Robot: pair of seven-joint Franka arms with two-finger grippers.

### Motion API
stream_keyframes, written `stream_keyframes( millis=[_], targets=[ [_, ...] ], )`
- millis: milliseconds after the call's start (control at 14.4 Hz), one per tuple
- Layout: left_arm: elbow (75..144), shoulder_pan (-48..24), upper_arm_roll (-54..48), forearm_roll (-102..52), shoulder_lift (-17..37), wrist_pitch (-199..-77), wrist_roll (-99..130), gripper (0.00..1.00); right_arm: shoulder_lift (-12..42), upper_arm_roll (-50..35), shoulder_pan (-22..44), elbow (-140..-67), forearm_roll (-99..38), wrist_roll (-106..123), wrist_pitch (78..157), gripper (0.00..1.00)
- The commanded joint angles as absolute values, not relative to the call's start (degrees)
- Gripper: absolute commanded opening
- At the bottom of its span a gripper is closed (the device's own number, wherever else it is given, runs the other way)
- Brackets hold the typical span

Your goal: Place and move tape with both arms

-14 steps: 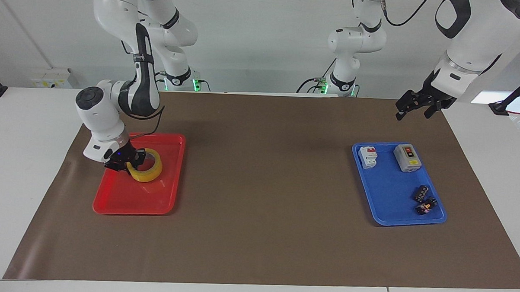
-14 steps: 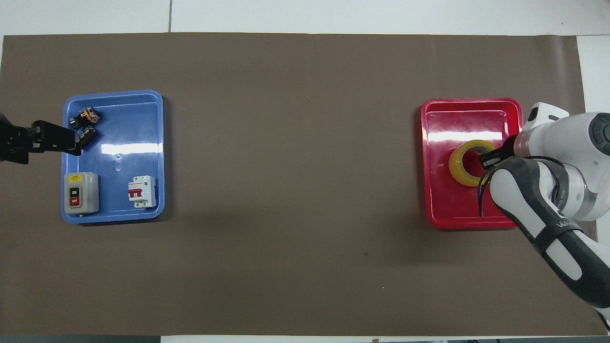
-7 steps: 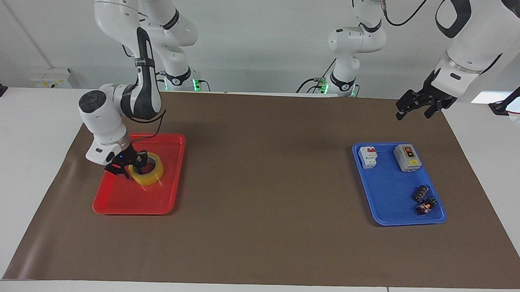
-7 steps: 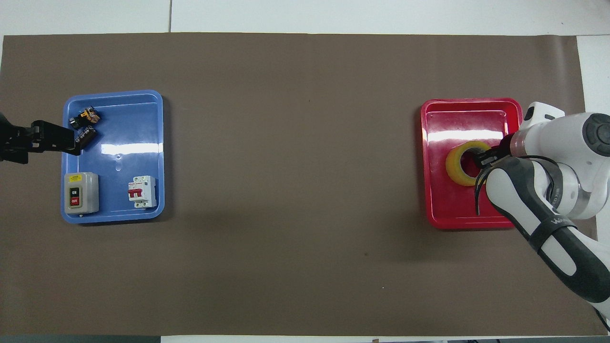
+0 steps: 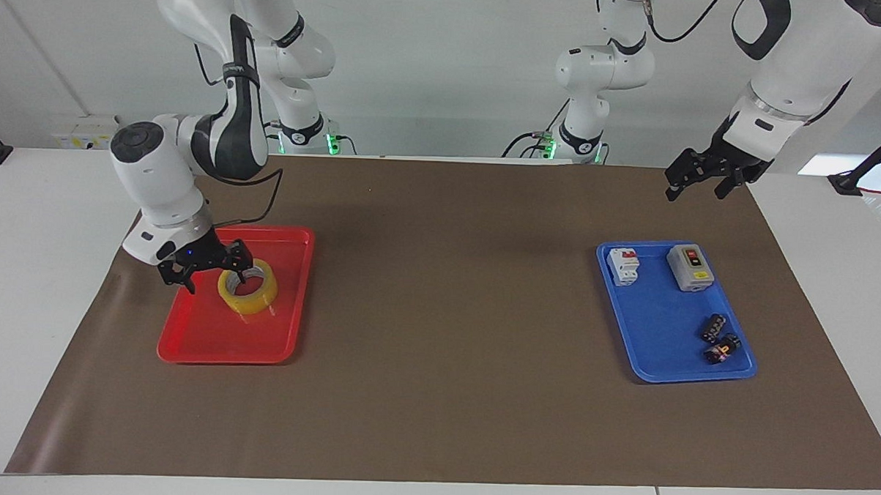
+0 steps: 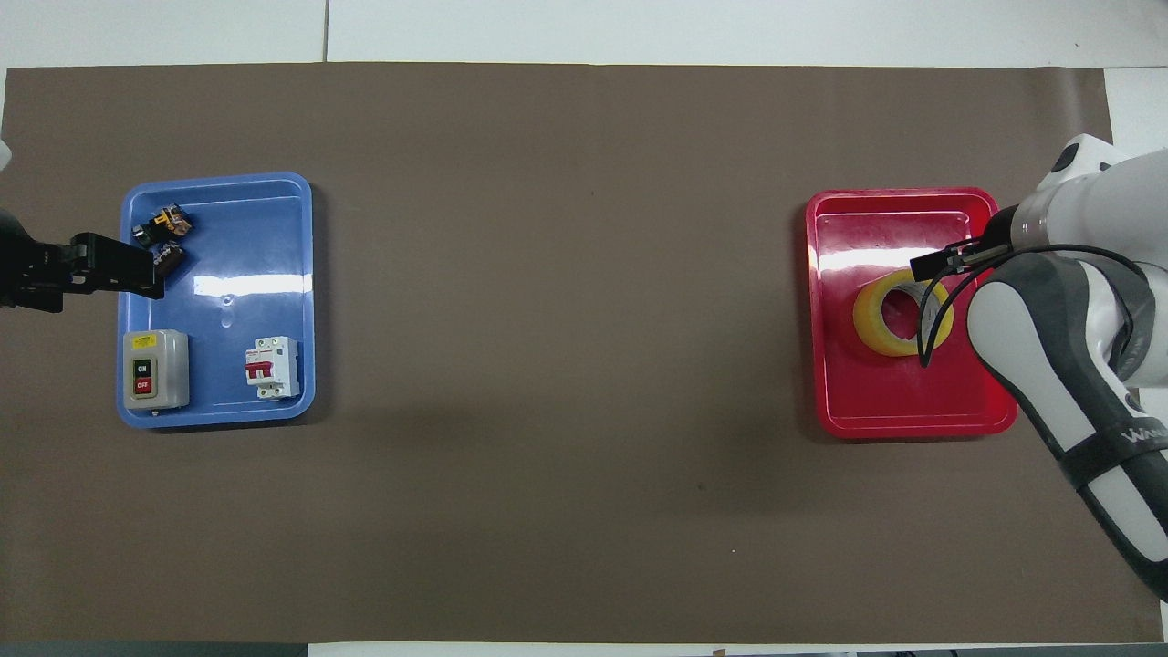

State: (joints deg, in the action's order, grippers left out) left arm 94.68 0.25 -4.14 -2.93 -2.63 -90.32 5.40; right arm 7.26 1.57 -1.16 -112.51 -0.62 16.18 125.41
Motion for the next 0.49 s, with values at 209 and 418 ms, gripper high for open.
stream_keyframes(
  millis=[209, 418],
  targets=[
    [94.1, -2.1, -0.4, -3.3, -3.3, -88.7, 3.0, 1.00, 3.8, 1.2, 5.8, -107.9, 4.5, -3.9, 116.6, 1.00],
    [94.3, -1.5, -0.7, -3.3, -3.3, -88.8, 2.2, 1.00, -1.2, 1.7, 5.1, -105.8, 3.3, -8.4, 110.9, 1.00]
  ],
)
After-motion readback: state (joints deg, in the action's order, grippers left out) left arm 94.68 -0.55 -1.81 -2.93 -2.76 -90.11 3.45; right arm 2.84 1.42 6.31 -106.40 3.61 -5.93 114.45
